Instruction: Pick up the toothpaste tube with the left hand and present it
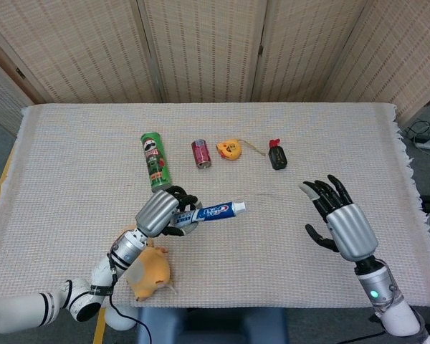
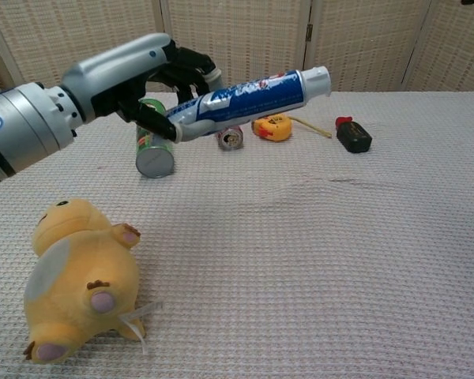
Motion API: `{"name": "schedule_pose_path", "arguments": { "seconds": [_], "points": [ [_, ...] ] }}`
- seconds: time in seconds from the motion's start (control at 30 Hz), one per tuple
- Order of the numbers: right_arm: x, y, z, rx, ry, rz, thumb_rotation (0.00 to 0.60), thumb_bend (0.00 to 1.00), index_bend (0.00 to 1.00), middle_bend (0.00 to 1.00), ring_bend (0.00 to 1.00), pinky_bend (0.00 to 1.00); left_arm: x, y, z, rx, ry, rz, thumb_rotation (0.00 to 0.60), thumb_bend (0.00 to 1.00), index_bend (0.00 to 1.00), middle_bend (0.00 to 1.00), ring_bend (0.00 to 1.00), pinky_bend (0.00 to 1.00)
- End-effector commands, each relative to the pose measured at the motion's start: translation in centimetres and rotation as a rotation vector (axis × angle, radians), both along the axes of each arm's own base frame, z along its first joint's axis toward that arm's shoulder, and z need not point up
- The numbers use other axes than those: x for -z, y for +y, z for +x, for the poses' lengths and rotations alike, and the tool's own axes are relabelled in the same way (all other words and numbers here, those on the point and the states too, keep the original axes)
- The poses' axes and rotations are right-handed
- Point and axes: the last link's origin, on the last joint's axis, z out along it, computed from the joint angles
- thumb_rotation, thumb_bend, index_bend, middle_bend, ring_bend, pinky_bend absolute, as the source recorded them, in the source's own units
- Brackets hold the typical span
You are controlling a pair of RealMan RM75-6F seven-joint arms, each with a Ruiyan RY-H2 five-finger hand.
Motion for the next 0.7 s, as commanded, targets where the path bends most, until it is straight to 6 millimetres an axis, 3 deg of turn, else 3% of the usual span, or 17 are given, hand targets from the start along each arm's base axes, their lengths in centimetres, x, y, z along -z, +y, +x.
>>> {"name": "schedule_pose_path", "arguments": {
  "seconds": [0.03,0.23,0.7],
  "points": [
    [1.3,-0.9,2.4,-0.042,-0.017,0.021,0.600,0.39,0.07,0.16,0.12,0.04,-0.3,-0.2,-0.1,-0.001,0.002,0.007,0.600,0.67,0.71,0.69,0.65,0.36],
    [2.9,-1.8,5.0,-0.085,-0.027,0.048,0.600,0.39,0.07,0.16,0.12,0.04,-0.9,-0.4,0.1,-0.009,-0.018,0.003,0.600,0.67,0.72,0.70,0.66,0.36],
    [5.2,-3.0,8.8,-0.148,0.002,0.072,0.600,0.39,0.07,0.16,0.12,0.04,-1.3,-1.3,0.4,0.012,-0.018,0.003,0.600,0.68,0.72,0.70,0.66,0.35]
  ]
}}
